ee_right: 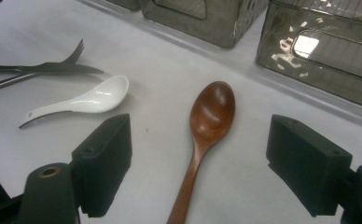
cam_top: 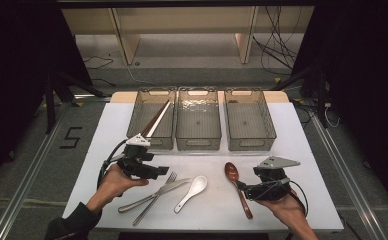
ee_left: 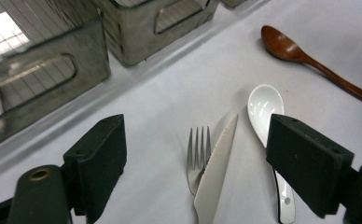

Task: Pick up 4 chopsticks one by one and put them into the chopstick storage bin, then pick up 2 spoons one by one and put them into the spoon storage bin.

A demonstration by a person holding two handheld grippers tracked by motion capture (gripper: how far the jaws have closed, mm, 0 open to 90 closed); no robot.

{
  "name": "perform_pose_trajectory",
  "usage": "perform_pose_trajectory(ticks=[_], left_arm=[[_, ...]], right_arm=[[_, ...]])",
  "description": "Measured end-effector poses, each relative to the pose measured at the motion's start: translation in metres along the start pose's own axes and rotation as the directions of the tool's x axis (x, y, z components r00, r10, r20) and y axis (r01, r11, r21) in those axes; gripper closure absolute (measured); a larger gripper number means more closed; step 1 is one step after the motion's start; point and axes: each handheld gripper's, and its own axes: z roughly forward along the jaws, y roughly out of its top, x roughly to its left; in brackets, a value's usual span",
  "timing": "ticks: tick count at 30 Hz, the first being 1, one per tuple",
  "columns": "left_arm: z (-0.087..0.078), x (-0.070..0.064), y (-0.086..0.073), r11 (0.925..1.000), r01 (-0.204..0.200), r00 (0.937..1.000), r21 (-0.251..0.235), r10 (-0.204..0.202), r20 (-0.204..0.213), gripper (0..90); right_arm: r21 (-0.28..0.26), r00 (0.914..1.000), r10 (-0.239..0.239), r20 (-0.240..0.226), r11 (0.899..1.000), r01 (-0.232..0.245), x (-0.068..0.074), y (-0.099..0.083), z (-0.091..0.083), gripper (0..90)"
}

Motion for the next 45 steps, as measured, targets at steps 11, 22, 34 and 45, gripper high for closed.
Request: perform_pose_trajectory(ticks=[11, 22, 34, 45], left_arm=[[0.014, -0.018, -0.003, 0.9974, -0.038, 0.9991, 0.061, 0.036, 0.023, 19.5], [0.028, -0.034, -0.007, 0.9872, -0.073, 0.9967, 0.142, 0.068, 0.044, 19.4], [0.035, -0.043, -0.008, 0.9778, -0.089, 0.9955, 0.190, 0.081, 0.050, 20.8], [0.046, -0.052, -0.007, 0.9620, -0.092, 0.9945, 0.257, 0.076, 0.073, 28.4]], right_arm=[[-0.012, 1.0000, -0.003, -0.008, 1.000, 0.002, 0.000, 0.000, -0.002, 23.0], [-0.021, 0.9999, -0.005, -0.013, 1.000, 0.005, 0.001, 0.000, -0.003, 22.9], [-0.024, 0.9998, -0.012, -0.017, 1.000, 0.012, 0.002, 0.001, -0.003, 22.9], [-0.024, 0.9997, -0.015, -0.018, 1.000, 0.015, 0.002, 0.000, -0.003, 22.9]])
